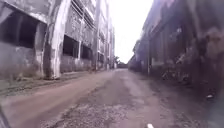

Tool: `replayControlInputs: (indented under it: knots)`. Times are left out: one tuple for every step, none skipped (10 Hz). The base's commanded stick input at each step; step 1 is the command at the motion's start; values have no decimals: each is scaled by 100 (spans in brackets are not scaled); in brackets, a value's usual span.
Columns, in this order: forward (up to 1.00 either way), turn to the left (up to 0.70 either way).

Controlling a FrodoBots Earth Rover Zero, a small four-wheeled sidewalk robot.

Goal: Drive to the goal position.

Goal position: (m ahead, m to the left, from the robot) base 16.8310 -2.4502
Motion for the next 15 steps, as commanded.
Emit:
replayControlInputs:
  knots:
    - [70, 0]
    - [70, 0]
    - [70, 0]
    - [70, 0]
    - [70, -6]
    - [70, -13]
    - [70, -35]
    - [70, -35]
    - [70, -35]
    - [70, -35]
    - [70, -35]
    - [70, -25]
    - [70, -6]
    - [70, 0]
    - [70, 0]
